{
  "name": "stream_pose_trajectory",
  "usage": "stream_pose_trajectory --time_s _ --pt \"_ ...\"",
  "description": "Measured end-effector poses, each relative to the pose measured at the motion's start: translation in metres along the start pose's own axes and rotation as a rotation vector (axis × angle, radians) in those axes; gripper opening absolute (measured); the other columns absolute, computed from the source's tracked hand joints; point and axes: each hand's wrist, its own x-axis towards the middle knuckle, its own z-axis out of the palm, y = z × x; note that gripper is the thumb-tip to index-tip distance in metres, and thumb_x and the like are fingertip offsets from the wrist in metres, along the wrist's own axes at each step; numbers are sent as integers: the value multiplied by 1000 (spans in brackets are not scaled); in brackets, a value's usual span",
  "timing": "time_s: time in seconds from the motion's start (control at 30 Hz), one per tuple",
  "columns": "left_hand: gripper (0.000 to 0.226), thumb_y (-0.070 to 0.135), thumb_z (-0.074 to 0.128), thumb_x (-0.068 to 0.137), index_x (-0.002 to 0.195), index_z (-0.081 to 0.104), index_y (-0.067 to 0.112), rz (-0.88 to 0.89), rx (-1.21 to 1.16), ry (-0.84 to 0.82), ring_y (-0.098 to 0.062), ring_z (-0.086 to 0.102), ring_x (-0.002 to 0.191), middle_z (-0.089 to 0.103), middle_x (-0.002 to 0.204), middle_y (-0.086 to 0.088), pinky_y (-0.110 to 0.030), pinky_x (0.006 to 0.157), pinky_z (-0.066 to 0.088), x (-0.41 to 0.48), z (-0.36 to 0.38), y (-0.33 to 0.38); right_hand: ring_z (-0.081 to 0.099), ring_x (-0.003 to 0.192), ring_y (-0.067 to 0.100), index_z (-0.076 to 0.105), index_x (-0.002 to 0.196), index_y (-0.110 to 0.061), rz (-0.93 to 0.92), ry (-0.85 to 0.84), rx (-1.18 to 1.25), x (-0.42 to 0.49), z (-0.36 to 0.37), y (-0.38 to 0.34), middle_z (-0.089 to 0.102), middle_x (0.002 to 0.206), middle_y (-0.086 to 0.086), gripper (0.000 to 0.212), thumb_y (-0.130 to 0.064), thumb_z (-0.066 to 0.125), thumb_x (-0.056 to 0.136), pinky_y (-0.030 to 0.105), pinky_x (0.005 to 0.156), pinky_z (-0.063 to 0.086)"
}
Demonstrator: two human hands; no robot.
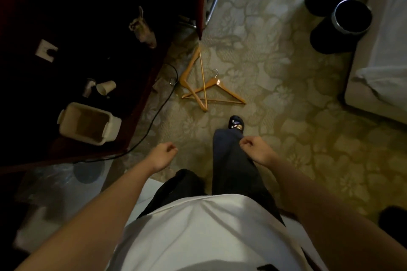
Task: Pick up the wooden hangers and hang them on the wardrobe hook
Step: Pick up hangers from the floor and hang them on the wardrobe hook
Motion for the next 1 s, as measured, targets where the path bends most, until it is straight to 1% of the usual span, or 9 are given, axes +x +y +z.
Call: stream_pose_trajectory --time_s 0.07,0.13,0.2,0.3,0.43,0.6,0.73,0.9,1.0 --pt "33 15 41 98 124 51 -2 -27 -44 18 -31 53 115 56 124 -22 -28 85 37 21 8 39 52 85 18 66 94 -5 5 -22 -36 29 -37 2 60 88 5 18 -9 49 91 26 74 37" --pt "33 12 40 98 125 50 -4 -47 -80 23 -31 51 119 55 126 -22 -24 85 35 42 14 77 51 81 19 62 75 -12 25 -52 -40 59 -73 0 57 76 2 22 -7 47 91 29 70 37" --pt "31 11 41 98 122 52 -5 -40 -123 26 -31 54 111 57 122 -24 -22 81 34 68 17 112 48 76 22 58 66 -7 63 -102 -57 88 -103 -7 53 67 10 28 -4 45 91 30 71 36" --pt "28 12 43 97 117 56 -4 -12 -176 54 -21 52 89 60 104 -22 -23 73 34 117 17 157 47 76 24 60 86 16 68 -158 -70 136 -134 -18 51 77 26 23 0 45 90 29 69 36" --pt "19 11 47 95 106 60 3 5 -256 75 -21 52 88 57 93 -13 -29 78 41 191 16 185 54 82 27 55 65 -19 40 -167 -172 207 -145 -32 58 82 10 18 -17 51 83 41 82 48" --pt "19 16 46 95 106 58 7 -28 -255 40 -22 55 88 59 93 -13 -31 81 43 284 16 174 61 100 26 64 104 -4 18 -168 -247 302 -126 -36 64 96 10 20 -13 55 89 32 85 47" --pt "29 21 47 95 120 53 10 -86 -191 3 -31 59 106 63 114 -13 -36 92 46 369 28 131 58 93 18 60 116 -10 10 -218 -264 393 -87 -19 56 98 -1 26 -17 54 91 22 70 42" --pt "38 24 50 94 129 46 10 -179 -173 27 -29 54 117 57 129 -13 -41 101 43 469 52 67 60 102 23 60 116 -16 43 -194 -373 498 -27 26 63 116 8 29 -23 56 89 29 80 47" --pt "46 25 50 94 137 38 13 -231 -230 63 -28 48 126 48 139 -10 -42 104 41 520 69 34 60 95 21 57 115 -19 57 -162 -390 545 4 49 61 110 3 27 -27 56 90 31 73 49"
